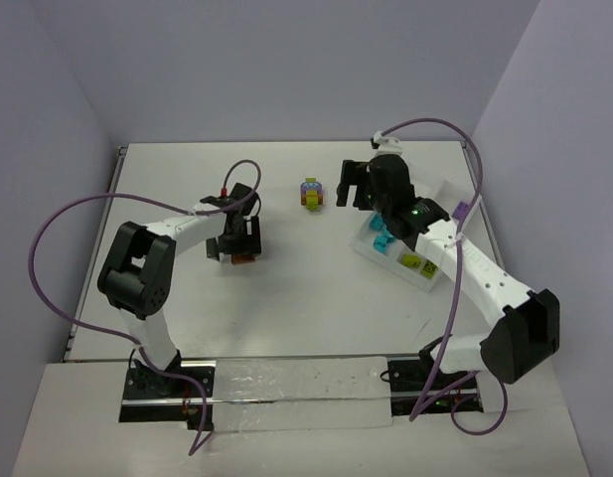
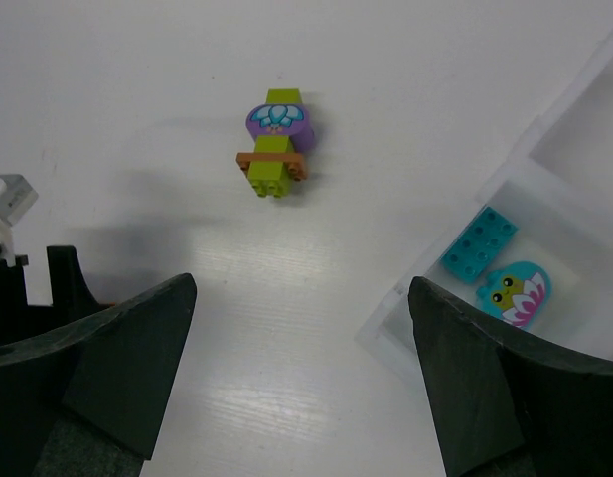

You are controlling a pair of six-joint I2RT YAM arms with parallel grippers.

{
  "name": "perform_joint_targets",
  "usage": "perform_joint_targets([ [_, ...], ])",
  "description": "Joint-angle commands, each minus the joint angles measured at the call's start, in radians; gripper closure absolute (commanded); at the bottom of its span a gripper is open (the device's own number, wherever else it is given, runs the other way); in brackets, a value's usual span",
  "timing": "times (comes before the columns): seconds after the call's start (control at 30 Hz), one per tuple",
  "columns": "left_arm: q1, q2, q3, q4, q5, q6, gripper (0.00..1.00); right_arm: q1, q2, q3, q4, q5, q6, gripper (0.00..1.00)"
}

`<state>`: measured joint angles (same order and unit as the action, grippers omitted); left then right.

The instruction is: Sort the legos into containers by color

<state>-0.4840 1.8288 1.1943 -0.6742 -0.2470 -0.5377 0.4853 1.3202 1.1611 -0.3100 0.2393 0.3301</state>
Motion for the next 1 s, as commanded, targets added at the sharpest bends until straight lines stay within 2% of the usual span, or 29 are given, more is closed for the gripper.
perform_joint_targets([
  [0.0, -0.022, 0.004, -0.067, 0.084, 0.107, 0.012, 0.02, -0.019, -0.033, -0.012, -0.001, 0.022, -0.026, 0.05],
  [0.33, -0.093, -0.033, -0.057, 0.076, 0.143, -0.018, 0.04, -0.028, -0.012, 0.009, -0.001, -0.014, -0.032, 0.05],
  [0.57, -0.099, -0.105, 0.070, -0.045, 0.063, -0.024, 0.01, -0.027, 0.001, 0.020, -0.029, -0.087, -0.014, 0.04],
  [0.67, -0.100, -0.140, 0.158, -0.152, 0.035, -0.005, 0.01, -0.015, -0.015, -0.025, -0.017, -0.124, -0.022, 0.04],
  [0.8, -0.073, -0.191, 0.231, -0.254, -0.002, 0.003, 0.01, 0.016, -0.017, -0.067, -0.003, -0.180, -0.091, 0.04],
  [0.9, -0.028, -0.222, 0.242, -0.284, 0.024, -0.004, 0.01, 0.085, 0.001, -0.068, 0.014, -0.209, -0.211, 0.04],
  [0.97, 0.031, -0.257, 0.227, -0.290, 0.042, -0.011, 0.01, 0.135, 0.033, -0.064, 0.034, -0.252, -0.308, 0.08],
])
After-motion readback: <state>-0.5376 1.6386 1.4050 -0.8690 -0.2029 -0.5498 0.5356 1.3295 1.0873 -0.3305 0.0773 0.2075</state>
